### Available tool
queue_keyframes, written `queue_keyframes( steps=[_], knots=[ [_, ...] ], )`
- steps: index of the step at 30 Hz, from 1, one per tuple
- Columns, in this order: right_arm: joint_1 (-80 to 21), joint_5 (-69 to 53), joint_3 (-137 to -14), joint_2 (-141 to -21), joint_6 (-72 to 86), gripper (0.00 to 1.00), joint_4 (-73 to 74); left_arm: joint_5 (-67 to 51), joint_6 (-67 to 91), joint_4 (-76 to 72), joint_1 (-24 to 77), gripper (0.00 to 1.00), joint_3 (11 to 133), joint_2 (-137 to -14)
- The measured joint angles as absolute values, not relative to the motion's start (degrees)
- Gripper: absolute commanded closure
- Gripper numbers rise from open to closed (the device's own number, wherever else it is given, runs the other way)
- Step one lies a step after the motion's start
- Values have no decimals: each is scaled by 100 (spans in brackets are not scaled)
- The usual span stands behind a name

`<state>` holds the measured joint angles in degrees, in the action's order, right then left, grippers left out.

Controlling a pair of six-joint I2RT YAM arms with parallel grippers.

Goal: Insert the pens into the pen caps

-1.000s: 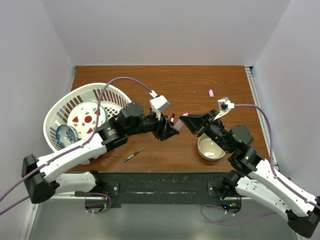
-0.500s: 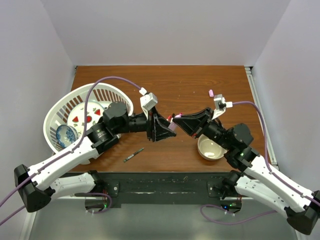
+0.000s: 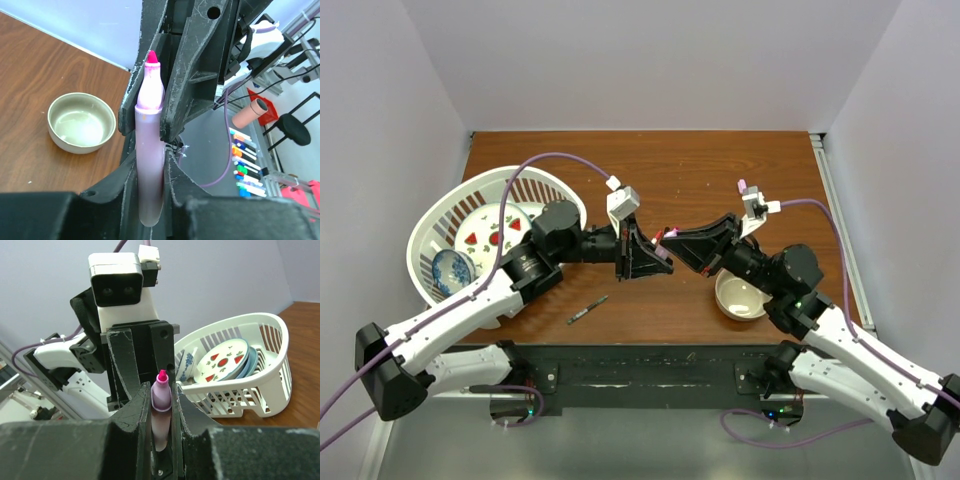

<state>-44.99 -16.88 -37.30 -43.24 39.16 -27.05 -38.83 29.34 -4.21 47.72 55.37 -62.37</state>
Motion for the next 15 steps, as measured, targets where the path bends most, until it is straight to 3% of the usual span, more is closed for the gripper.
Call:
queue_keyframes(
  steps=[1, 5, 15],
  knots=[
    [-4499, -1704, -3739, -4342, 3909, 74, -2700, -3916, 2950, -421, 4757, 100, 5537, -6239],
    [-4497, -1623, -3839, -4364, 3854, 41, -2475, -3852, 2919, -390, 4705, 100, 5535, -6239],
    [-4403, 67, -4654, -4683, 2851, 32, -403, -2517, 2130, 779, 4423, 100, 5535, -6215]
  ],
)
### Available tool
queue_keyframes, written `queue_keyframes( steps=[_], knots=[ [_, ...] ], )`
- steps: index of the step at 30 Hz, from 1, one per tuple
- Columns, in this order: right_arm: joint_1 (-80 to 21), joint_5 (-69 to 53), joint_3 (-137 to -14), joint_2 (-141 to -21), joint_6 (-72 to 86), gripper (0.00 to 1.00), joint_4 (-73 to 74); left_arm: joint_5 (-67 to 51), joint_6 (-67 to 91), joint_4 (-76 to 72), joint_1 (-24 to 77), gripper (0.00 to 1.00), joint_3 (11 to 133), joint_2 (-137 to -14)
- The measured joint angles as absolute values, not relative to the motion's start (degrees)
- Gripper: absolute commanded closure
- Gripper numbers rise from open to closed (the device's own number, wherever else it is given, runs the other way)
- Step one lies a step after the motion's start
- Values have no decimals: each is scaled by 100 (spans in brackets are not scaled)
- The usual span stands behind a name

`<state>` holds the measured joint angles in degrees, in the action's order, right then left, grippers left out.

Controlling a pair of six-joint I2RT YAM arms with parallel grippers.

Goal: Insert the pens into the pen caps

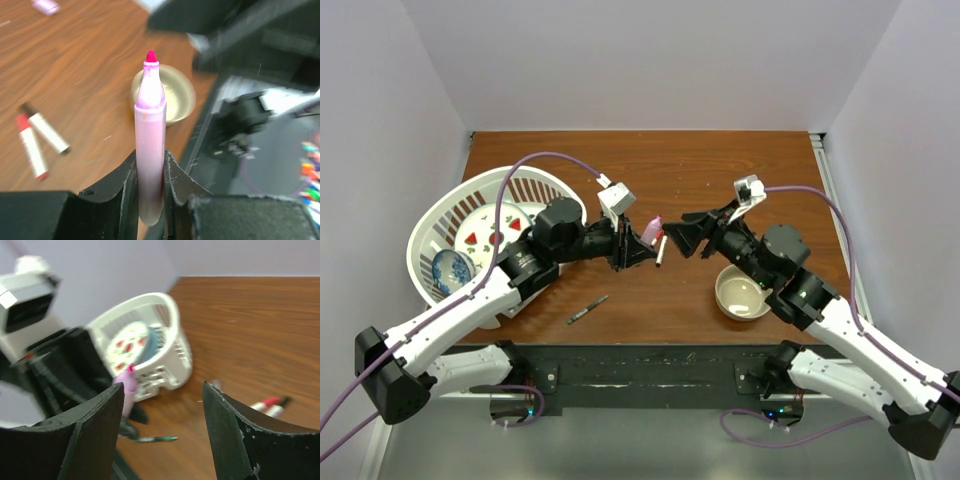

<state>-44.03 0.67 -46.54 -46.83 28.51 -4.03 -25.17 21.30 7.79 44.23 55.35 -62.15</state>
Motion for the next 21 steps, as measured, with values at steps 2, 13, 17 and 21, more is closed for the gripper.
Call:
queue_keyframes(
  steps=[2, 13, 17, 21],
  knots=[
    [-4217, 432, -4786, -4827, 2637, 32, -137, -2082, 1879, 1133, 4410, 100, 5535, -6215],
    [-1284, 1284, -6514, -8584, 2051, 35, 740, -735, 856, 1813, 4399, 100, 5004, -5808],
    [-786, 1245, -7561, -10252, 1992, 34, 1074, -707, 687, 1811, 4399, 100, 4858, -5664],
    [-499, 1232, -8289, -11220, 1959, 32, 1343, -720, 609, 1811, 4399, 100, 4825, -5640]
  ],
)
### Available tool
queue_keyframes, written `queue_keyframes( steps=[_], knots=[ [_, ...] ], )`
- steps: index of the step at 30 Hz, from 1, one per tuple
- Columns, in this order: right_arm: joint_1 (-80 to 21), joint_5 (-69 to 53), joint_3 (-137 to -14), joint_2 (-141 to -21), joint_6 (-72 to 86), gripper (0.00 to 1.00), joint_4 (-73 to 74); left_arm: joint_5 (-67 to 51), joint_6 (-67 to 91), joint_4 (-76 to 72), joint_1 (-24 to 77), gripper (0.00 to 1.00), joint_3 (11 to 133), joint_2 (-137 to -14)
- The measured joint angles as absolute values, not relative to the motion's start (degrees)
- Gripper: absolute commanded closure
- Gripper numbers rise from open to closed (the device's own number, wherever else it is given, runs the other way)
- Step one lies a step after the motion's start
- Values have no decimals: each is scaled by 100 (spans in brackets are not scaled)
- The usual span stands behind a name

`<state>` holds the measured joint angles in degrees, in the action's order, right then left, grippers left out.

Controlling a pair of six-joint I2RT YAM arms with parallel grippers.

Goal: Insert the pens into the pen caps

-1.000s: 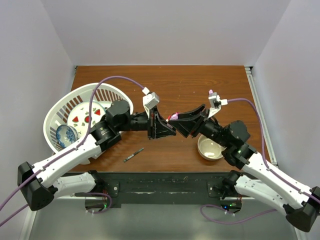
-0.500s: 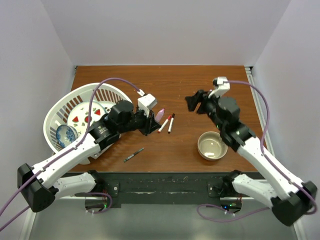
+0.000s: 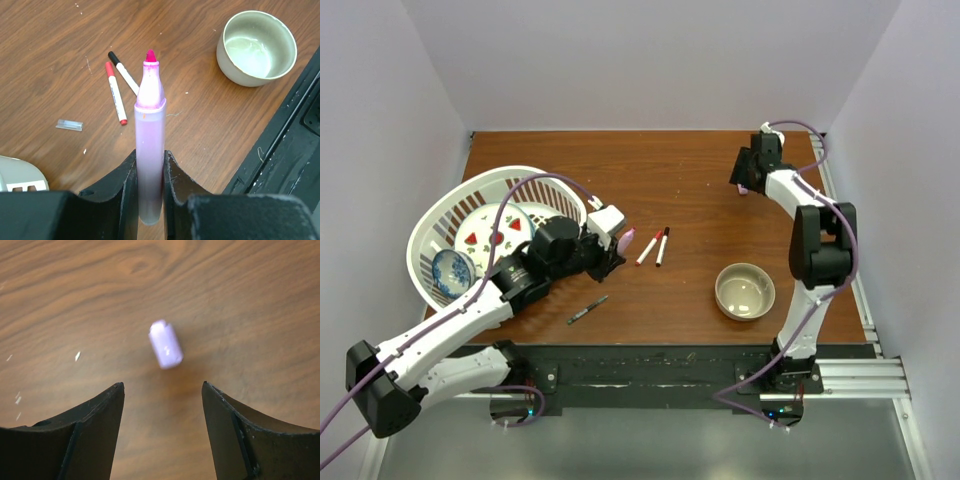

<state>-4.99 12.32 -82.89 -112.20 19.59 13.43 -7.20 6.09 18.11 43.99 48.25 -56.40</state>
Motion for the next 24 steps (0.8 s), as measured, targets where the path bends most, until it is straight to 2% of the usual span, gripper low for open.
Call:
queue_keyframes(
  steps=[8, 24],
  knots=[
    [-307, 1168, -9703, -12468, 1723, 34, 1667, -727, 484, 1813, 4399, 100, 4807, -5618],
    [-309, -141, -10099, -12980, 1142, 39, 1839, -746, 482, 1813, 4399, 100, 4807, -5610]
  ],
)
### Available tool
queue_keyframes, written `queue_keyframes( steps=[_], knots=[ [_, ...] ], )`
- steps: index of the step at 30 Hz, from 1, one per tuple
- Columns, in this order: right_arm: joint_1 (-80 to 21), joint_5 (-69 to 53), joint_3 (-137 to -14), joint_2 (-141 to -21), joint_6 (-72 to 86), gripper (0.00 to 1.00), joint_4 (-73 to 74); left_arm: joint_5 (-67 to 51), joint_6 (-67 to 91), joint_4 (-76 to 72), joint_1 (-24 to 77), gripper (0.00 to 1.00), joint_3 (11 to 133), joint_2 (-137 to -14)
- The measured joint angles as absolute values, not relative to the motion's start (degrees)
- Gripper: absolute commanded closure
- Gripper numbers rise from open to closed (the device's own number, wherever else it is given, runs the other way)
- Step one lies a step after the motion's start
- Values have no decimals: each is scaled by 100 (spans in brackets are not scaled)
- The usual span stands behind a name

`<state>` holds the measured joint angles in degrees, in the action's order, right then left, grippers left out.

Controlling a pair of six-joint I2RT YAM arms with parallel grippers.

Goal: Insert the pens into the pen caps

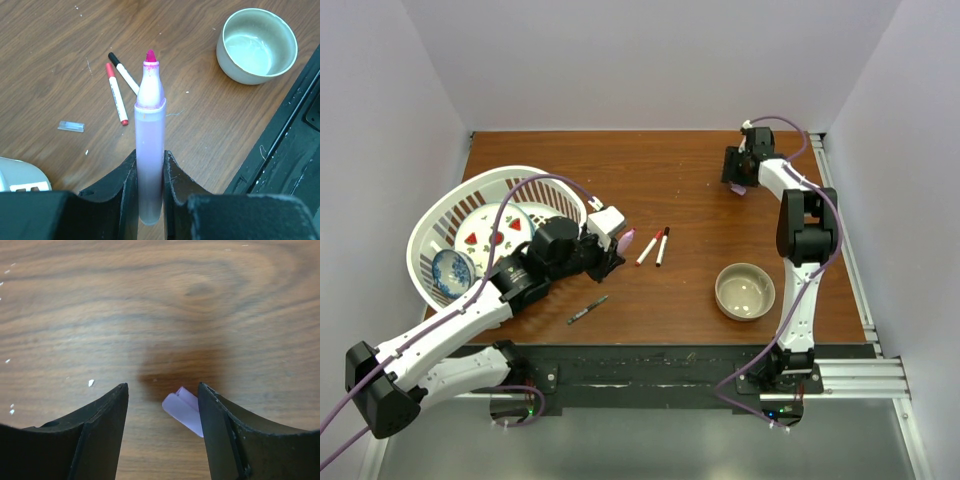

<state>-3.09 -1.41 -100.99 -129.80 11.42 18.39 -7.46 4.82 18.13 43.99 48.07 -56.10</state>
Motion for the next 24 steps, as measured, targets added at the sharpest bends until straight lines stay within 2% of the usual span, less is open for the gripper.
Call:
queue_keyframes(
  steps=[24],
  knots=[
    [-287, -1500, -9511, -12687, 508, 46, 1787, -858, 482, 1813, 4399, 100, 4805, -5610]
  ],
)
